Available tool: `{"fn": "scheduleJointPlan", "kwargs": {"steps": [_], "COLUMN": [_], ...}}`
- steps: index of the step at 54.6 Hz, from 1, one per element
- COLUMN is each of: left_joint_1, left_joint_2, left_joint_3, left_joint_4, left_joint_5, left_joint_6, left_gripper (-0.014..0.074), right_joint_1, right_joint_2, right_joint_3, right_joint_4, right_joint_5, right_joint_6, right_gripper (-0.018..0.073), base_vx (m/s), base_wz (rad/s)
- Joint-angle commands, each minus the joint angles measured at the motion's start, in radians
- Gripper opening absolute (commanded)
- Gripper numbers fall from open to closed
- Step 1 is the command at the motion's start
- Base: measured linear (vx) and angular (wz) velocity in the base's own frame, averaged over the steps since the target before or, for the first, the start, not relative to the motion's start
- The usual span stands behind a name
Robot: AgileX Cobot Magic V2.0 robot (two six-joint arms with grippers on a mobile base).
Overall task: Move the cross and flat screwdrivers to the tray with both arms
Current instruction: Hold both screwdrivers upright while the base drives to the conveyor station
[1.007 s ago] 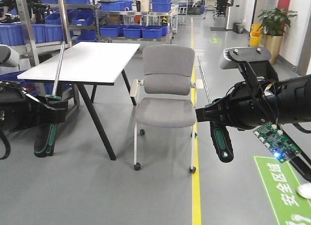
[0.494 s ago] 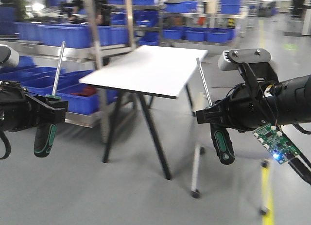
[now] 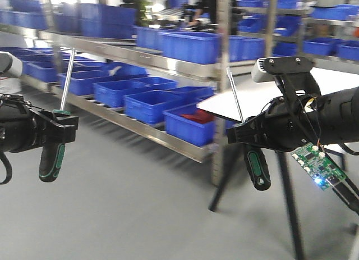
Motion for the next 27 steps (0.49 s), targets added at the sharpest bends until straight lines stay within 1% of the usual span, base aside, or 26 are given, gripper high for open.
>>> {"fn": "scheduleJointPlan", "kwargs": {"steps": [1, 16, 27], "left_joint_1": [-0.004, -0.004, -0.004], "left_joint_2": [-0.033, -0.033, -0.033], "left_joint_3": [-0.034, -0.034, -0.034], "left_joint_4": [-0.023, -0.023, -0.023], "left_joint_5": [-0.079, -0.082, -0.080], "left_joint_6": [-0.004, -0.004, -0.004], "left_gripper": [0.0000, 0.0000, 0.0000], "right_joint_1": [-0.002, -0.002, -0.002], "right_joint_2": [-0.043, -0.043, -0.043], "right_joint_3": [-0.038, -0.038, -0.038], "right_joint_4": [0.009, 0.009, 0.011], "right_joint_5": [-0.080, -0.078, -0.077], "right_joint_6": [-0.002, -0.002, -0.002], "right_gripper": [-0.0008, -0.0008, -0.0008], "base_vx": [0.55, 0.55, 0.56], "base_wz": [0.71, 0.66, 0.58]}}
